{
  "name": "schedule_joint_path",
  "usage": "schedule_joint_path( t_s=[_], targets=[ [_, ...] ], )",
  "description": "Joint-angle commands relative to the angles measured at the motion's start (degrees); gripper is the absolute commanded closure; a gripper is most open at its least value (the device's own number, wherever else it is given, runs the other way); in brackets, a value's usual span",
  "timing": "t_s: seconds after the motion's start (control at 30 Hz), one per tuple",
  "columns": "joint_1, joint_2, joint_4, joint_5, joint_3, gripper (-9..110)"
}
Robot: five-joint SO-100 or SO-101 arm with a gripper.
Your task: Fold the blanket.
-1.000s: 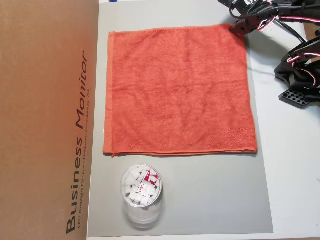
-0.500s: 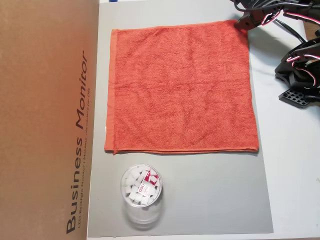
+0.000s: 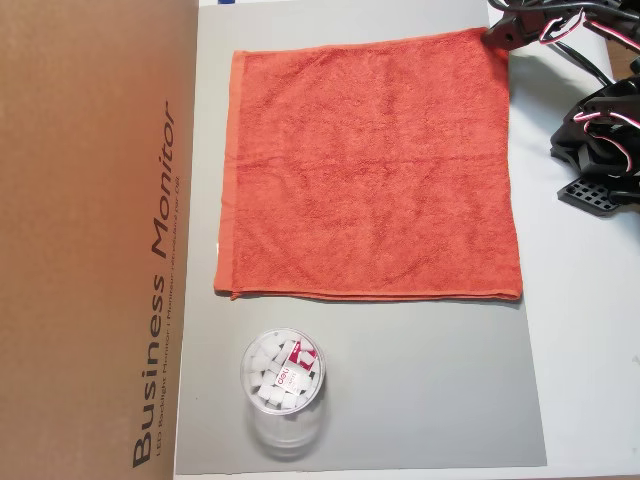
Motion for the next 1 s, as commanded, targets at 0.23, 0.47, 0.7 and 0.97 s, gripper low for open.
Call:
schedule_joint_path(
  t_s=[0.23,0.47,0.7,0.97],
  targets=[
    [0.53,4.13,8.09,5.71,-9.84,102],
    [-2.46,4.13,10.81,11.6,-14.06,102],
    [-6.15,4.13,10.46,18.28,-16.87,102],
    [-12.48,4.13,10.28,26.28,-21.18,102]
  ],
)
